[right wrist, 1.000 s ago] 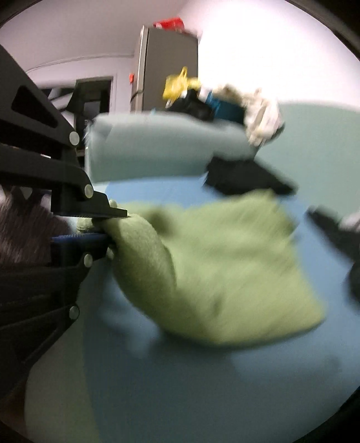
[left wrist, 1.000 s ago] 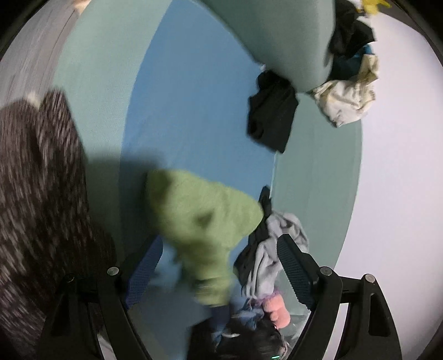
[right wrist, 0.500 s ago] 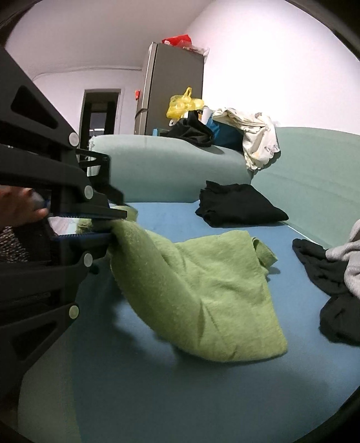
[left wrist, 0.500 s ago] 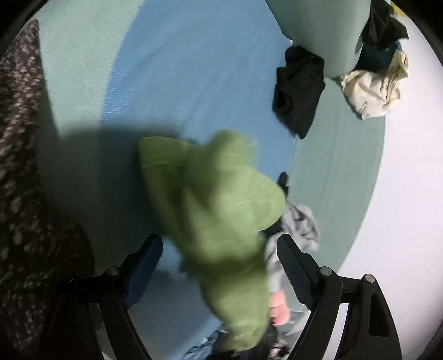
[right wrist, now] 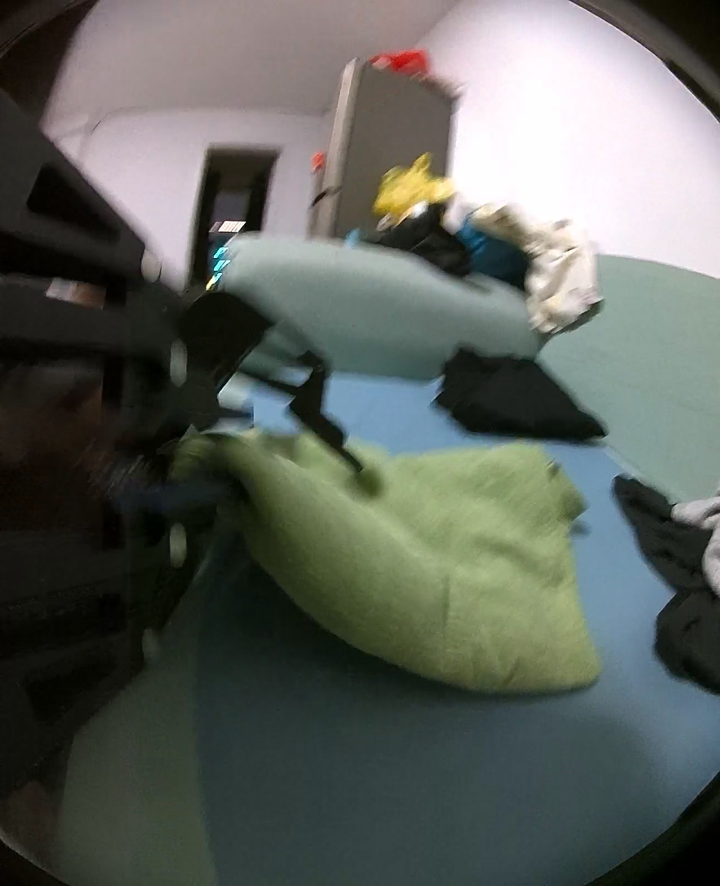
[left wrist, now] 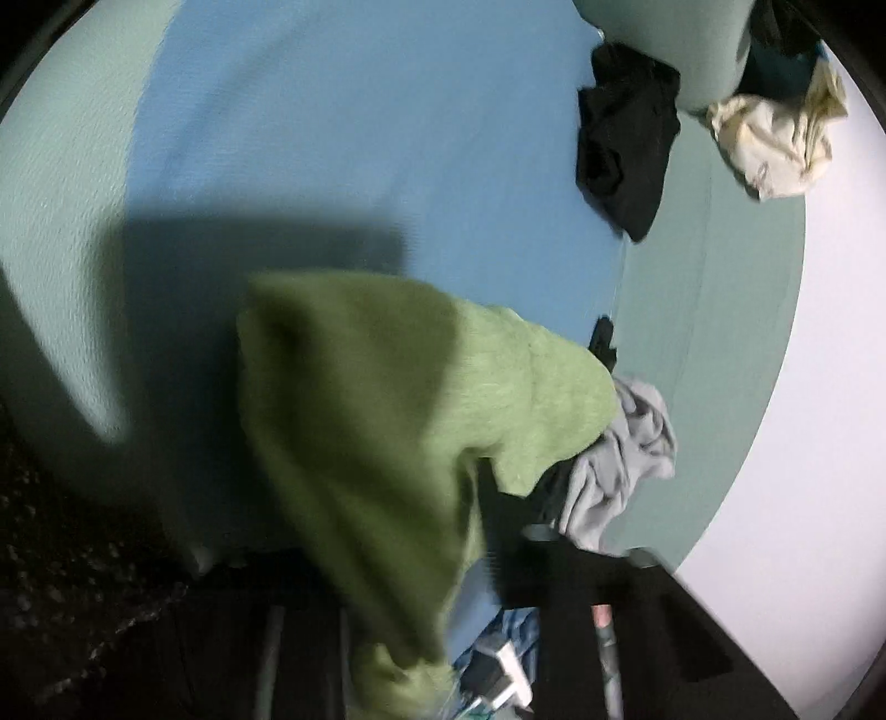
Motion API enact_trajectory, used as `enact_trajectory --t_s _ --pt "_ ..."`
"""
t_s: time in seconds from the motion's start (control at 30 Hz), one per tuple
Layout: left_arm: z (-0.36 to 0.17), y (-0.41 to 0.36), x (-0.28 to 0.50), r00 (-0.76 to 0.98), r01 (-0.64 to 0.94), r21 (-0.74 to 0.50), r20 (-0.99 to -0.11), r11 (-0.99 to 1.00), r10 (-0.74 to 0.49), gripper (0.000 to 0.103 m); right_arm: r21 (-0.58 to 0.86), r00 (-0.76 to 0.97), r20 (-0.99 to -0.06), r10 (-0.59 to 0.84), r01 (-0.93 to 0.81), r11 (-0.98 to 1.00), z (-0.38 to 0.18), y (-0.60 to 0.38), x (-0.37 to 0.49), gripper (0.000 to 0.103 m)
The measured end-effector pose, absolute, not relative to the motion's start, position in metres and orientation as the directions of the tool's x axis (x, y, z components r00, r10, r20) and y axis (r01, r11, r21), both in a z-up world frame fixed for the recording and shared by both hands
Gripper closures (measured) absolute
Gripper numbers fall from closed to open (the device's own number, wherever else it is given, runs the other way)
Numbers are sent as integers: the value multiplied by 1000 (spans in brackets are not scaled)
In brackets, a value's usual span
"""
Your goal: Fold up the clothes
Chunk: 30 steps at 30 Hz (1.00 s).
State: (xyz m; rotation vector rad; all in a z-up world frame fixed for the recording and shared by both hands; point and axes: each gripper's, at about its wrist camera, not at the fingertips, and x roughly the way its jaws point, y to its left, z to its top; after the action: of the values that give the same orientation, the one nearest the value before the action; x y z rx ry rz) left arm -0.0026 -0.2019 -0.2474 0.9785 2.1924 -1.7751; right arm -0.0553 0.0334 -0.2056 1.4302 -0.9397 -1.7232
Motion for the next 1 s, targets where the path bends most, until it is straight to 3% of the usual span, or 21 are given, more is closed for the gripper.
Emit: enact_trajectory --t_s 0.03,0.17,0.33,0.5,0.6,0.67,0.8,1.0 --pt "-245 -203 -5 -773 561 -824 -486 81 408 86 861 -143 -495 -857 54 -506 -214 39 -51 33" --pt "-224 -205 -16 -772 507 -861 -437 33 463 89 905 -168 -425 -890 -91 -415 -260 67 -66 31" --pt "-205 -212 -22 -782 454 -891 -397 2 481 90 943 -198 -329 -923 -119 -311 -284 62 -109 28" --pt "-200 -220 -23 -789 431 -902 -379 -3 484 90 944 -160 -325 -932 -114 -310 -288 30 -136 30" --pt "-197 -226 -23 -795 416 -909 -367 -7 483 90 954 -179 -290 -940 -130 -270 -288 25 -147 38" --pt "-192 -234 -22 -798 404 -914 -371 -35 475 91 961 -197 -263 -945 -143 -237 -289 24 -154 72" --pt "-165 -256 -20 -822 341 -927 -374 -155 429 92 949 -189 -310 -932 -11 -314 -246 13 -157 80" --pt "-108 -296 -40 -869 214 -920 -332 -327 366 92 893 -191 -327 -925 259 -369 -141 -30 -190 81"
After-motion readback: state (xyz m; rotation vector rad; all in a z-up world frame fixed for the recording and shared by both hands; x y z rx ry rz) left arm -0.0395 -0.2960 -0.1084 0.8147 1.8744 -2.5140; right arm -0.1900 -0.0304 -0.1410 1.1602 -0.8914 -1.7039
